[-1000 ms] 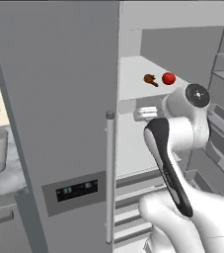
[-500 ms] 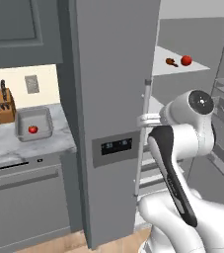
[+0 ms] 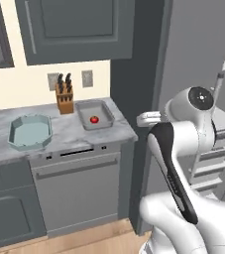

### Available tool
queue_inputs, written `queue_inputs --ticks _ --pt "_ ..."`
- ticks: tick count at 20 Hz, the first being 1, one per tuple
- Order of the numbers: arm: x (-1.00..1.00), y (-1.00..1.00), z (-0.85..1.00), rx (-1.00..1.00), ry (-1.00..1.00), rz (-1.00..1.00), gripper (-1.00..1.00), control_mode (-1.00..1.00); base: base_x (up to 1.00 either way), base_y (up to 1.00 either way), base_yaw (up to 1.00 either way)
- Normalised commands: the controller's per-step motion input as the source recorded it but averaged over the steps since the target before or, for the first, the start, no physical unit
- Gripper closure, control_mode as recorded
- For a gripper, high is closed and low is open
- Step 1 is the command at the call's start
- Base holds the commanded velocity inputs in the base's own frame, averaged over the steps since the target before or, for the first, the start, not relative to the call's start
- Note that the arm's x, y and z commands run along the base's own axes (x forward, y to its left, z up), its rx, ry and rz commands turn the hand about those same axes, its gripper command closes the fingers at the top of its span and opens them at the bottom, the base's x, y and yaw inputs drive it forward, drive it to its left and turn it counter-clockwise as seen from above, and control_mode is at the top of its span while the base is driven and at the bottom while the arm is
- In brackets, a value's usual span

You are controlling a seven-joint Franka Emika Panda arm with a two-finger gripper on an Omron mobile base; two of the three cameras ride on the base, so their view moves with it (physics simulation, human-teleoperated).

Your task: Place one tomato and one chicken drumstick in each tupperware on the nearby counter, to pack two identical lunches.

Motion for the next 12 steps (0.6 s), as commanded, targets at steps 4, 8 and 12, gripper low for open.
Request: queue_inputs --ticks 4,8,12 --pt "0.0 0.0 0.0 0.0 0.0 0.0 1.0 1.0 0.96 0.85 -0.01" --pt "0.0 0.0 0.0 0.0 0.0 0.0 1.0 1.0 1.0 0.19 -0.19" --pt "0.0 0.0 0.0 0.0 0.0 0.0 1.0 1.0 1.0 -0.19 -0.22"
